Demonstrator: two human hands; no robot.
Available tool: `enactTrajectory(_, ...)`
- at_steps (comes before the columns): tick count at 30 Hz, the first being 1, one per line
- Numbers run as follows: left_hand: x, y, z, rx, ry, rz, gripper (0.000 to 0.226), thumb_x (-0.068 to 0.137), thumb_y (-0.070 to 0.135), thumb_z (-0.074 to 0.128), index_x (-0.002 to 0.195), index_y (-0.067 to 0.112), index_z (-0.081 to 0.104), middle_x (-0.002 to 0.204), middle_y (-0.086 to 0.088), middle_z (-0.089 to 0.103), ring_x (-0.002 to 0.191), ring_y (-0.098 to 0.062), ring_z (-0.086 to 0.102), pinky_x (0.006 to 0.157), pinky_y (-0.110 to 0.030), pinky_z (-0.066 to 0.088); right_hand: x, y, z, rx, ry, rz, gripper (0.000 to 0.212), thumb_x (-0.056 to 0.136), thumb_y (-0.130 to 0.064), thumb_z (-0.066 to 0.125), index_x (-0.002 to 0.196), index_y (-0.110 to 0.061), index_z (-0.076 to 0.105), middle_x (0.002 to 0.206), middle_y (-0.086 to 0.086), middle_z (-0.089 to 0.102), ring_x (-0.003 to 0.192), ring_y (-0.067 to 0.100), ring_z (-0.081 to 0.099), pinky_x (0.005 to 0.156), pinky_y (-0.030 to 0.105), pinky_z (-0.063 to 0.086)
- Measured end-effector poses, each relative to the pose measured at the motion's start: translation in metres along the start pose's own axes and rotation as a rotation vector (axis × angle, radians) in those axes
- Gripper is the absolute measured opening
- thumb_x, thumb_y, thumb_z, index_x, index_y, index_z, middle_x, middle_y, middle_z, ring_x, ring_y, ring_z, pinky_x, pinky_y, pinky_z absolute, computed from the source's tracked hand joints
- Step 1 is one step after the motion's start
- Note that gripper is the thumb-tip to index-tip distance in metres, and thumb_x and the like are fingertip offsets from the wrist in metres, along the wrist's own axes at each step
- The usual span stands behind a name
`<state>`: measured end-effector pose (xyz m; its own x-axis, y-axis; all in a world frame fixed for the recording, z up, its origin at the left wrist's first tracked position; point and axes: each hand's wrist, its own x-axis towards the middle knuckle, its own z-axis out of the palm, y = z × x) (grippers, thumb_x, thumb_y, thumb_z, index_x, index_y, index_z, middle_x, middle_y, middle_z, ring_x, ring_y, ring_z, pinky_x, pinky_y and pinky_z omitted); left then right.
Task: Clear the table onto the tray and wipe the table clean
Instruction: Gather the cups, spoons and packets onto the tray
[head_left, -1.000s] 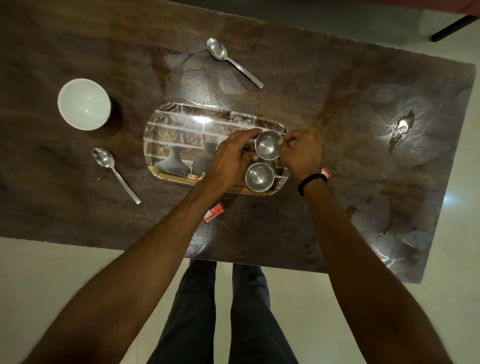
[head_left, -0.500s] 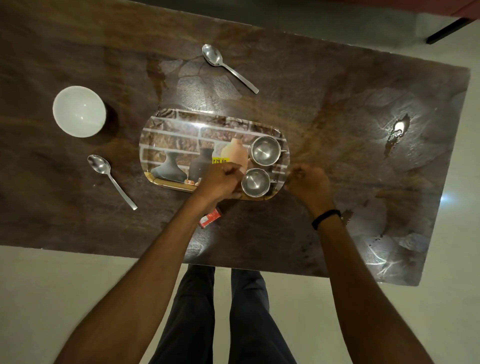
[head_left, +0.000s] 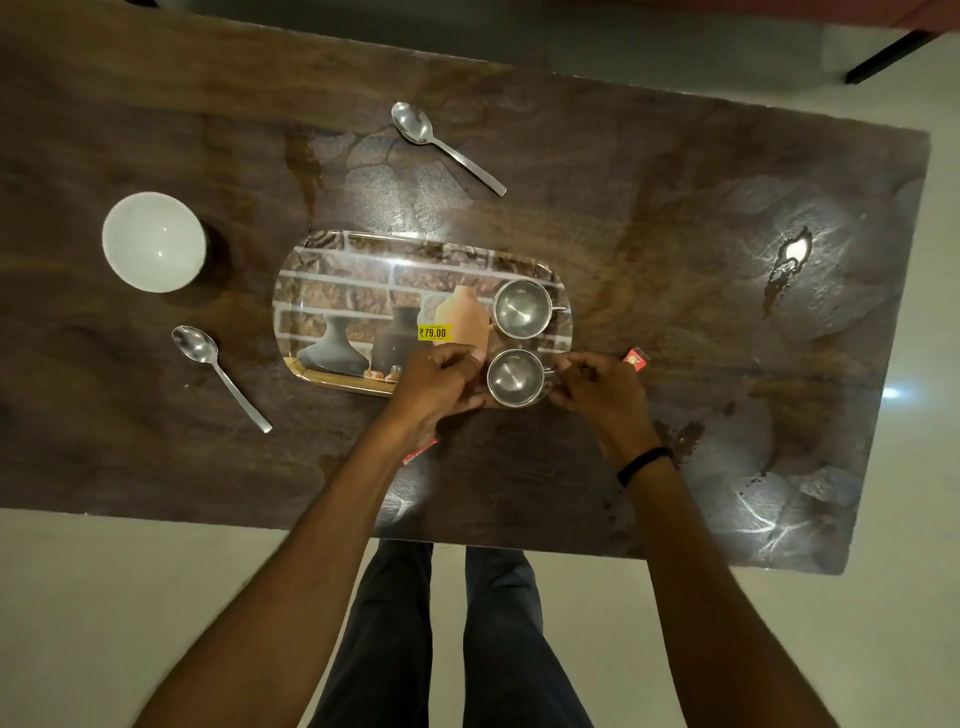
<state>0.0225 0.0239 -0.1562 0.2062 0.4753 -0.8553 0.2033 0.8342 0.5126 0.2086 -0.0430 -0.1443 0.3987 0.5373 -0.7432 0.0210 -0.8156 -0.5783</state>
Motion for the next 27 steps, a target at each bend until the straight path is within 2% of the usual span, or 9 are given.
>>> enactTrajectory(3, 0.0, 0.004, -0.017, 0.026, 0.126, 0.03, 0.02, 0.097, 0.025, 0.062, 0.103, 0.007, 0.069, 0.097, -0.011, 0.071, 0.084, -0.019, 0.069, 0.07, -0.03, 0.062, -0.006, -0.014, -0.016, -0.397, 0.124, -0.144, 0.019, 0.096, -0.015, 0.059, 0.084, -0.019, 0.073, 0.075, -0.002, 0.071, 0.074, 0.016, 0.069, 0.076, 0.031, 0.056)
enactTrajectory(5, -0.002, 0.01, -0.033, 0.022, 0.227, 0.086, 0.012, 0.096, 0.02, 0.063, 0.09, 0.012, 0.069, 0.088, -0.009, 0.07, 0.083, -0.022, 0.068, 0.069, -0.034, 0.061, -0.011, -0.039, -0.024, -0.457, 0.23, -0.224, 0.02, 0.099, -0.018, 0.056, 0.091, -0.012, 0.073, 0.077, 0.001, 0.071, 0.071, 0.016, 0.067, 0.066, 0.021, 0.049)
enactTrajectory(8, -0.003, 0.016, -0.064, 0.153, 0.365, 0.212, 0.017, 0.094, 0.022, 0.066, 0.077, 0.024, 0.068, 0.074, -0.001, 0.069, 0.073, -0.021, 0.067, 0.07, -0.042, 0.06, -0.001, -0.083, -0.022, -0.458, 0.278, -0.304, 0.025, 0.101, -0.025, 0.057, 0.093, -0.006, 0.071, 0.079, 0.006, 0.069, 0.07, 0.019, 0.062, 0.055, 0.01, 0.036)
enactTrajectory(12, 0.008, 0.025, -0.098, 0.3, 0.452, 0.316, 0.006, 0.085, 0.032, 0.066, 0.083, 0.03, 0.072, 0.081, 0.0, 0.074, 0.081, -0.027, 0.072, 0.081, -0.053, 0.058, 0.051, -0.132, 0.022, -0.517, 0.189, -0.451, 0.019, 0.098, -0.026, 0.06, 0.092, -0.013, 0.072, 0.09, 0.007, 0.074, 0.082, 0.023, 0.068, 0.066, 0.028, 0.05)
enactTrajectory(16, 0.024, 0.039, -0.112, 0.276, 0.47, 0.358, 0.013, 0.078, 0.042, 0.064, 0.079, 0.032, 0.072, 0.079, 0.003, 0.075, 0.082, -0.026, 0.073, 0.081, -0.053, 0.058, 0.107, -0.169, 0.078, -0.683, 0.17, -0.59, 0.019, 0.096, -0.018, 0.059, 0.099, -0.004, 0.07, 0.102, 0.019, 0.072, 0.098, 0.036, 0.066, 0.076, 0.035, 0.046)
enactTrajectory(19, 0.032, 0.048, -0.117, 0.249, 0.468, 0.369, 0.008, 0.083, 0.032, 0.066, 0.077, 0.031, 0.072, 0.075, 0.005, 0.073, 0.079, -0.023, 0.072, 0.079, -0.05, 0.059, 0.139, -0.178, 0.103, -0.873, 0.187, -0.625, 0.025, 0.099, -0.021, 0.058, 0.111, -0.001, 0.068, 0.113, 0.021, 0.067, 0.106, 0.035, 0.062, 0.078, 0.034, 0.044)
enactTrajectory(21, 0.037, 0.055, -0.117, 0.212, 0.466, 0.386, 0.016, 0.089, 0.02, 0.066, 0.076, 0.028, 0.07, 0.073, 0.003, 0.072, 0.07, -0.017, 0.071, 0.073, -0.041, 0.06, 0.151, -0.179, 0.11, -0.953, 0.233, -0.612, 0.026, 0.1, -0.021, 0.057, 0.113, -0.001, 0.067, 0.116, 0.021, 0.065, 0.108, 0.035, 0.06, 0.083, 0.036, 0.047)
enactTrajectory(23, 0.04, 0.063, -0.117, 0.185, 0.455, 0.409, 0.022, 0.092, 0.013, 0.064, 0.076, 0.027, 0.069, 0.073, 0.002, 0.071, 0.063, -0.01, 0.068, 0.066, -0.032, 0.057, 0.154, -0.18, 0.112, -0.947, 0.247, -0.578, 0.023, 0.098, -0.021, 0.058, 0.105, -0.002, 0.07, 0.109, 0.02, 0.068, 0.101, 0.033, 0.064, 0.077, 0.034, 0.048)
enactTrajectory(27, 0.038, 0.085, -0.117, 0.165, 0.428, 0.439, 0.008, 0.094, 0.015, 0.063, 0.09, 0.019, 0.07, 0.086, -0.007, 0.072, 0.078, -0.021, 0.068, 0.071, -0.033, 0.055, 0.138, -0.183, 0.108, -0.589, 0.13, -0.406, 0.016, 0.087, -0.018, 0.073, 0.08, -0.004, 0.073, 0.079, 0.01, 0.073, 0.074, 0.017, 0.07, 0.064, 0.031, 0.058)
